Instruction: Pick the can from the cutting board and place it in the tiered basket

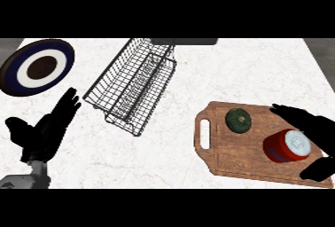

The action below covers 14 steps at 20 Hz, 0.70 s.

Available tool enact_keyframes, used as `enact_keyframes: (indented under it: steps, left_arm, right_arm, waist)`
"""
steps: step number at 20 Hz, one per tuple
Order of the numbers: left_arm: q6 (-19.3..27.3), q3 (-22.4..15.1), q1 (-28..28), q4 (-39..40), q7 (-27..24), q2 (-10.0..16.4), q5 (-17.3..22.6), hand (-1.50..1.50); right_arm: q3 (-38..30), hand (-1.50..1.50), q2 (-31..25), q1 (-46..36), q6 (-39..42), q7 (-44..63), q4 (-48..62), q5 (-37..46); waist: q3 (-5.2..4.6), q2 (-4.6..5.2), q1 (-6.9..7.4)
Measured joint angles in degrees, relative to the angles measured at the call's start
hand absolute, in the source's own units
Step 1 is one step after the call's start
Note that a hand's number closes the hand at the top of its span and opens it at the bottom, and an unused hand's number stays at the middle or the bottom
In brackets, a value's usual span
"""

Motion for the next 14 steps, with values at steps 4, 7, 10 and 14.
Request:
enact_keyframes:
  steps: [4, 7, 10, 14]
  left_arm:
    - [-0.94, 1.14, 0.34, -1.66, 1.49, -0.02, -0.03, 0.00]
    - [-0.54, 1.16, -0.08, -1.92, 2.17, -0.65, -0.71, 0.00]
    - [-1.23, 1.51, 1.08, -2.99, 1.88, -0.73, -0.99, 0.00]
    - [-1.03, 1.53, 0.94, -2.85, 2.01, -1.63, -2.13, 0.00]
  right_arm:
    - [0.20, 1.50, -0.19, 0.68, 2.62, -0.97, 0.60, 2.26]
    - [1.59, 1.50, 0.16, 0.70, 3.21, -1.86, 0.74, 4.02]
    - [2.38, 1.50, -0.34, -0.54, 3.00, -3.59, 1.44, 6.69]
    - [3.75, 1.50, 0.65, -0.75, -1.16, -6.27, 2.65, 11.11]
  waist:
    - [-0.02, -0.04, 0.00]
    - [-0.45, -0.36, 0.01]
    - [-0.47, -0.37, 0.15]
    - [-0.65, -0.48, 0.12]
